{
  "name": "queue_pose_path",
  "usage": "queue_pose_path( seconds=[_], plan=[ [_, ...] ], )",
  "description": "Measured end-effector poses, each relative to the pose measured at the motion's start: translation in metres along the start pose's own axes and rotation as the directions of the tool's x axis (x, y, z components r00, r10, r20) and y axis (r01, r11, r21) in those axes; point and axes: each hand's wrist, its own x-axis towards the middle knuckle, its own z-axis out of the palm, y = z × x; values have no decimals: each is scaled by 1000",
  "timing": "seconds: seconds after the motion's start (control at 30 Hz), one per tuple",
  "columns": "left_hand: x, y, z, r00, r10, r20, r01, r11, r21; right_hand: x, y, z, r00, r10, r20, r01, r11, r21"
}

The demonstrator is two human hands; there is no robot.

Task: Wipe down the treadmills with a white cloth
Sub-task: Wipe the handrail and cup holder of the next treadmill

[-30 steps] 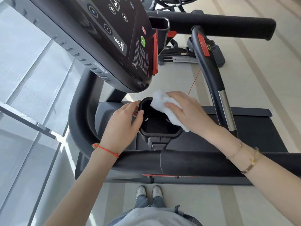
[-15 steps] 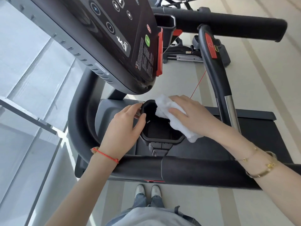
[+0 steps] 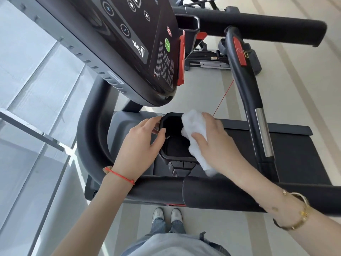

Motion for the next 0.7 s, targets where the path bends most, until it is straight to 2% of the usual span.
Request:
queue_pose_path(
  seconds=[0.1,0.23,0.33,0.47,0.53,0.7],
  plan=[
    [0,1,0,1000,6,11,-6,1000,6,-20,-2,4,998,56,7,-56,995,81],
    [1,1,0,1000,5,14,-6,1000,9,1,-3,-2,999,26,41,-26,1000,-2],
    [1,1,0,1000,5,13,-5,1000,-2,38,0,-17,985,-71,160,72,997,-5],
    [1,1,-1,1000,-8,8,8,1000,-8,59,0,-29,919,-270,286,281,960,1],
    [1,1,-1,1000,-8,17,8,1000,-13,54,3,-28,926,-276,256,274,961,44],
    [-1,4,-2,1000,-17,17,17,1000,-13,28,7,-12,986,-122,114,113,990,83]
  ],
)
